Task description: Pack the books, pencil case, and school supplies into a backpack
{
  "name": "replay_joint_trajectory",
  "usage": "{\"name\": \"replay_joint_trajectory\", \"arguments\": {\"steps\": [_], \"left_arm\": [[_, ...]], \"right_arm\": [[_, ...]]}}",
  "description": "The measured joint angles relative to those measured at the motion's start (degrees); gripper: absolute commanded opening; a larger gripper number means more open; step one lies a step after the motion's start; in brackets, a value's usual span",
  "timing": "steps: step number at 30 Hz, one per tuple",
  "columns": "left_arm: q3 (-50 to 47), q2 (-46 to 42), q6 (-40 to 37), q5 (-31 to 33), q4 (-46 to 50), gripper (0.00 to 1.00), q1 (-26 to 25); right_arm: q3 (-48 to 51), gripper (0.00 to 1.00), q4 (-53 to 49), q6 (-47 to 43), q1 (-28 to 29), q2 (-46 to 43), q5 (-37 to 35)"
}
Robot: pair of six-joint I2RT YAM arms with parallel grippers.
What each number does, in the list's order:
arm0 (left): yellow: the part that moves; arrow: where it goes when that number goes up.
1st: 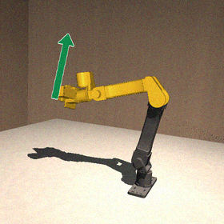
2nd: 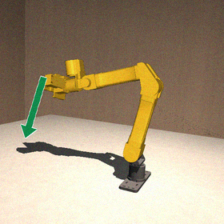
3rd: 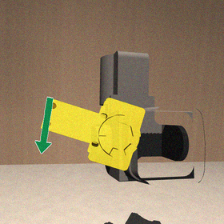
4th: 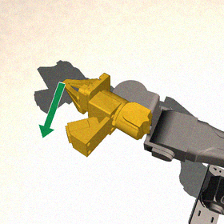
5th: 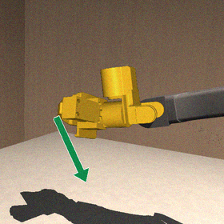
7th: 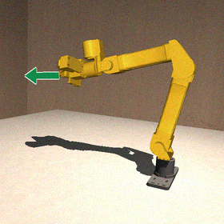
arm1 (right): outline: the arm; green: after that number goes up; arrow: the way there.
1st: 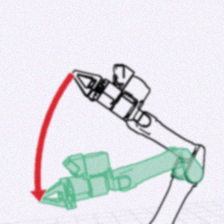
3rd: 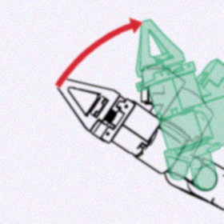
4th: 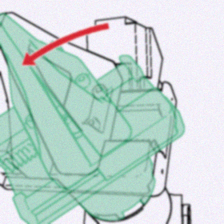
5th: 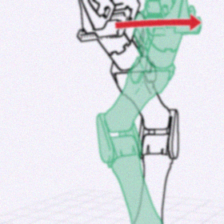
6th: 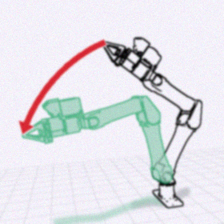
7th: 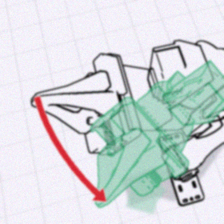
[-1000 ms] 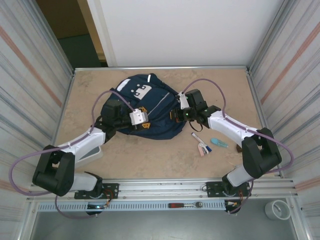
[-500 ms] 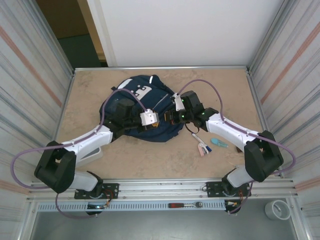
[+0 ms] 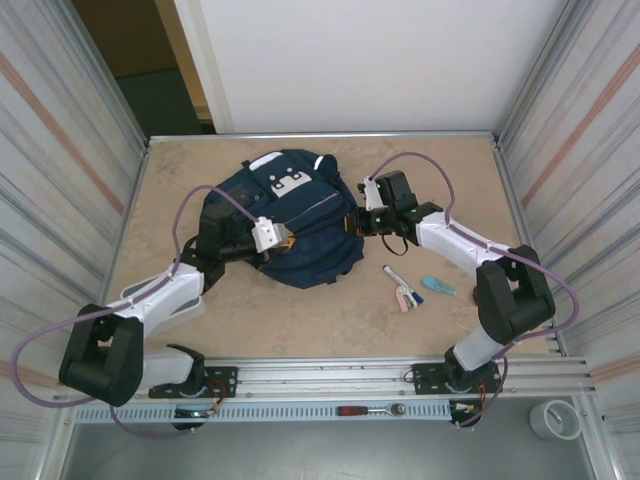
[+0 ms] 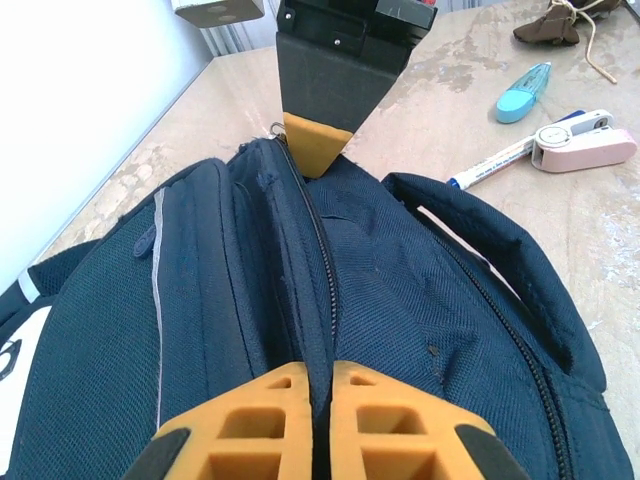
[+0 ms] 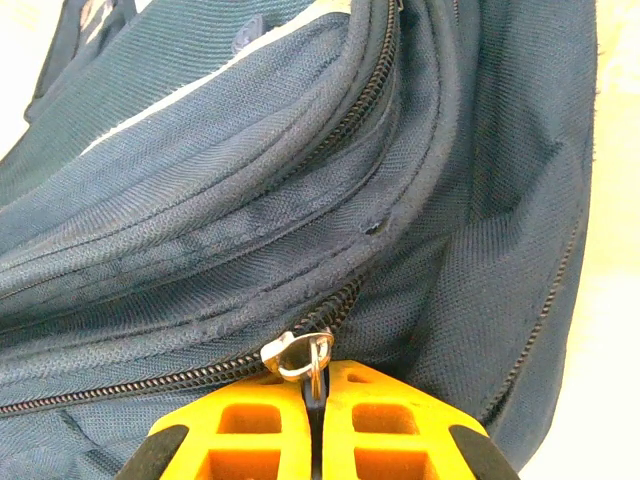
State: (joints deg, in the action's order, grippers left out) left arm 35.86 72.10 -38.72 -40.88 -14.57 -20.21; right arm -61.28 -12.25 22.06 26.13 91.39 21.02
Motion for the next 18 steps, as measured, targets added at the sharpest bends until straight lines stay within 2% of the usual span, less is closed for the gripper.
{"name": "replay_joint_trajectory", "arguments": {"steps": [2, 7, 12, 15, 18], "left_arm": [[0.02, 0.00, 0.31, -0.02, 0.20, 0.32, 0.00], [2.99, 0.39, 1.03, 3.74, 5.46, 0.61, -1.60], [7.17, 0.44, 0.46, 9.86, 8.94, 0.71, -8.17], [10.05, 1.40, 0.44, 12.61, 10.86, 0.72, -11.10], [12.20, 3.52, 0.42, 14.19, 11.69, 0.68, -12.41]], "right_arm": [[-0.02, 0.00, 0.17, 0.11, 0.13, -0.04, -0.04], [0.52, 0.00, 0.74, 1.11, 0.66, -1.20, -0.79], [2.51, 0.00, 2.14, 2.80, 3.58, -4.61, -1.46], [2.75, 0.00, 2.27, 3.30, 5.75, -6.29, -1.49], [2.86, 0.00, 2.82, 3.45, 8.07, -7.58, -1.46]]}}
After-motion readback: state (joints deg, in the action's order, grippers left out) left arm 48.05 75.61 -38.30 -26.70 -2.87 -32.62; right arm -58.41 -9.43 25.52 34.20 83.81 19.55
